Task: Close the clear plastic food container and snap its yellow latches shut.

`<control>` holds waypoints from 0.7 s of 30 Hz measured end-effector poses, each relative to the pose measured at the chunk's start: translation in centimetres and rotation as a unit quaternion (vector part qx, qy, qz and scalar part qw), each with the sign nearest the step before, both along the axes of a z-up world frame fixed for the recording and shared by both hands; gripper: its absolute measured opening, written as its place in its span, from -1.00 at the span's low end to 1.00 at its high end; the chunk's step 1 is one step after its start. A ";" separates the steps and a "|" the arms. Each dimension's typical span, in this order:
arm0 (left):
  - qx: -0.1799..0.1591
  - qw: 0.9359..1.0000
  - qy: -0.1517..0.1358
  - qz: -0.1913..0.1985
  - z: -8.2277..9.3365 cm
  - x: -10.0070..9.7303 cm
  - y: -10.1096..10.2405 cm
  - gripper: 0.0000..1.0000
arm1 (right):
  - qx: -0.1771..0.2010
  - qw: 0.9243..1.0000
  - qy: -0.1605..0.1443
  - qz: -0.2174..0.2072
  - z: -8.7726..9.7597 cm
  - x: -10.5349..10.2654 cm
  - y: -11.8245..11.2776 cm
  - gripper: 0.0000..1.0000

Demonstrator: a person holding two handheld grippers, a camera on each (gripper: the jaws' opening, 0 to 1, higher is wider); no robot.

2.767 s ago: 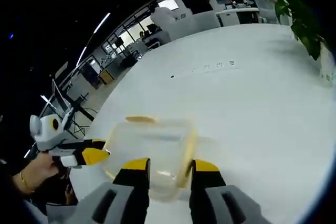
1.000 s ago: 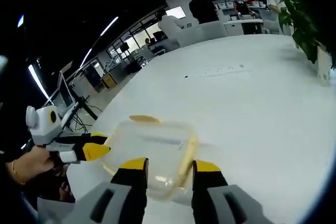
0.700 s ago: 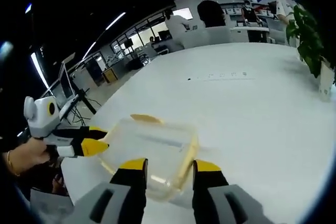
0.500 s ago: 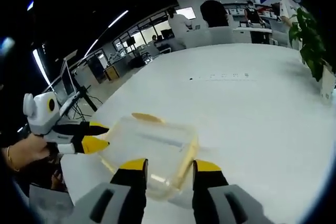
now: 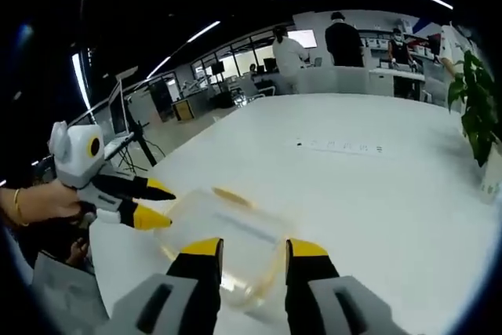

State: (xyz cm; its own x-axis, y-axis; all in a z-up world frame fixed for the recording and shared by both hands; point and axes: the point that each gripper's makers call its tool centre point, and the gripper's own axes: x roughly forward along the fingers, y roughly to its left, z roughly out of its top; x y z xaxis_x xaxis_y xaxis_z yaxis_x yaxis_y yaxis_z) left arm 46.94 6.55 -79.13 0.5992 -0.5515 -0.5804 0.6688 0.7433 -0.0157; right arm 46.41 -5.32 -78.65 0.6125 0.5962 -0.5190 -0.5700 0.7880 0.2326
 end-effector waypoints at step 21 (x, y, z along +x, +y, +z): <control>0.002 0.997 -0.028 -0.073 1.0 -0.1 -3.5 -0.48 | -0.002 0.998 -0.008 0.070 0.2 1.1 4.2 -0.48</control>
State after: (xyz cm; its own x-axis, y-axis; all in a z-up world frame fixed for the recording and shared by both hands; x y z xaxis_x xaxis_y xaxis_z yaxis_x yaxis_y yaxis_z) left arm 46.85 3.04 -78.17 0.5438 -0.6332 -0.5507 0.7700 0.6374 0.0275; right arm 47.53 -1.16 -78.46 0.5317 0.6745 -0.5122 -0.6779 0.7015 0.2201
